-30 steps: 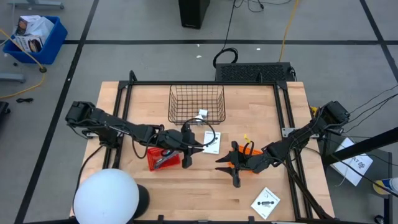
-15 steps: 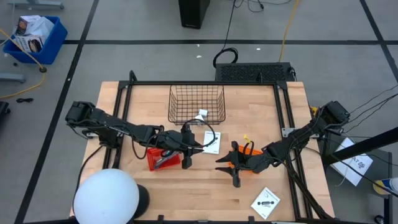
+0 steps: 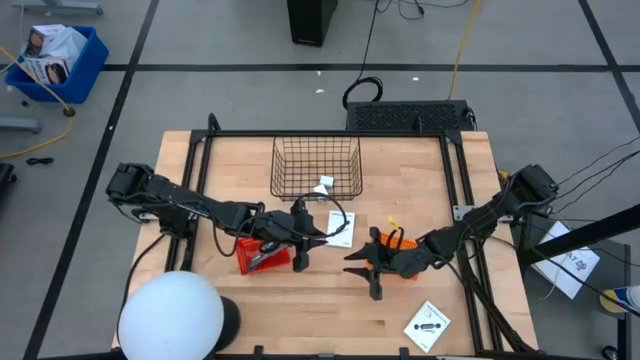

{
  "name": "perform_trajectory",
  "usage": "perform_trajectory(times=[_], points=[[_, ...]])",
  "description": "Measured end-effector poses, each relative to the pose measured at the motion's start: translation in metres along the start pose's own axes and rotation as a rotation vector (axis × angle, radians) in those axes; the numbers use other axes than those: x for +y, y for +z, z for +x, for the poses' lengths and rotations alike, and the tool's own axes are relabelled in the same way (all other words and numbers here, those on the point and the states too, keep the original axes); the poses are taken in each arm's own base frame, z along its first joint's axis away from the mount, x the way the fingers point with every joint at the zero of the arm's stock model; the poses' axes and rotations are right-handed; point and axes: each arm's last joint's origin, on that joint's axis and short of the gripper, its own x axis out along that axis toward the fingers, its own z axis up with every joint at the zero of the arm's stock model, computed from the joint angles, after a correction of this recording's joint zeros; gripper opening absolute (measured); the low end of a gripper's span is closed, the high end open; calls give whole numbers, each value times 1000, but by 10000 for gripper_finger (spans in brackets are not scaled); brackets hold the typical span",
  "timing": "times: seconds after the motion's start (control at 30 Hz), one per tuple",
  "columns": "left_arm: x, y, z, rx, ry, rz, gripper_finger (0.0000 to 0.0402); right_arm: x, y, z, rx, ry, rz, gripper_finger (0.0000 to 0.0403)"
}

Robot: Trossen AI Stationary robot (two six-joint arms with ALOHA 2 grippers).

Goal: Pick and place items into bin
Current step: Put the top card reader box into the orange basket

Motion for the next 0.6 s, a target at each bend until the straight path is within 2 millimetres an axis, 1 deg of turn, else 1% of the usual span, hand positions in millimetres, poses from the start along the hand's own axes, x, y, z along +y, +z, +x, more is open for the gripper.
perform_trajectory(times=[0.2, 0.6], points=[[0, -3, 4, 15, 8, 28, 76, -5, 0, 3, 9, -20, 16, 125], [3, -9, 11, 36, 26, 36, 76, -5, -1, 3, 12, -21, 16, 125]])
